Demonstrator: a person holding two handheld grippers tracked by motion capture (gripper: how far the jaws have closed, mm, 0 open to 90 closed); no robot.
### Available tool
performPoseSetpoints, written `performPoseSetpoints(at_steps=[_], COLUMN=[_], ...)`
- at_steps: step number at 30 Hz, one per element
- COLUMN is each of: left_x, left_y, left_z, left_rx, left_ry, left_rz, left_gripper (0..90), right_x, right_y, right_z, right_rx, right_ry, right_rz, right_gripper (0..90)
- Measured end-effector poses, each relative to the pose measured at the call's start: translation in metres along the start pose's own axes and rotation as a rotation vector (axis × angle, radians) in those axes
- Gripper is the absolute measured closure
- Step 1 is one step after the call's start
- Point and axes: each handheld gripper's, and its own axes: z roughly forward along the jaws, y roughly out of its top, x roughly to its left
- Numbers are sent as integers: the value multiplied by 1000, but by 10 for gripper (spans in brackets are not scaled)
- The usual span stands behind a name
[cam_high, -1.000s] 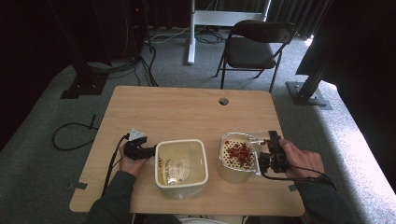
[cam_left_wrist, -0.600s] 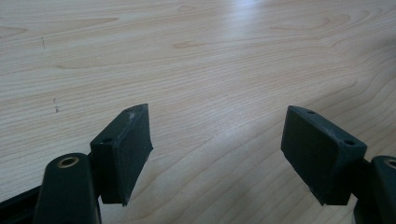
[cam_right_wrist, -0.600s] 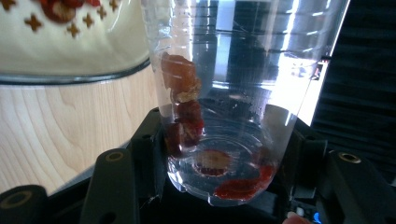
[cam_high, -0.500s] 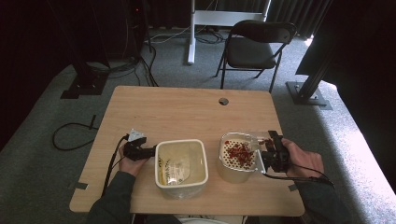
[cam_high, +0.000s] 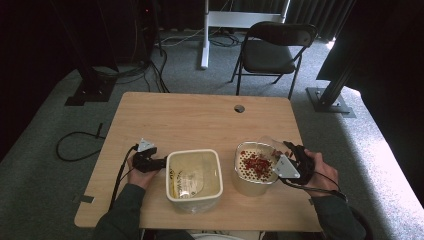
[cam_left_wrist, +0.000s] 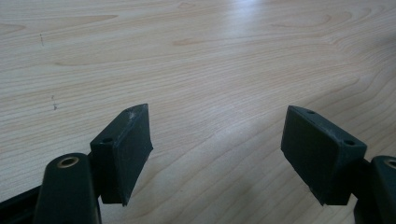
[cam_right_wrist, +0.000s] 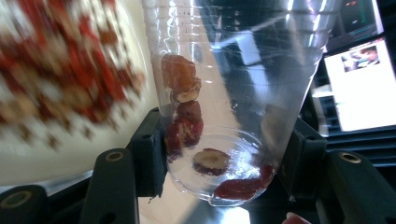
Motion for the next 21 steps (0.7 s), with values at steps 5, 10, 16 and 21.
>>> performPoseSetpoints(at_steps=[5,10,16,21], left_x=[0,0,0,-1], left_y=[0,-1,-1,-1], left_z=[0,1,1,1], left_rx=[0,3,5,7], left_ry=[-1,-2,-1,0], left_rz=[0,1,3,5], left_gripper=[249,249,249,249], right_x=[-2,-6,-8,-8], right_y=[2,7,22,45], right_z=[-2,1,2,1], right_rx=[-91,-174,-264,-342], right_ry=[69,173,266,338], right_rz=[168,361,487,540], right_gripper=[432,431,431,429])
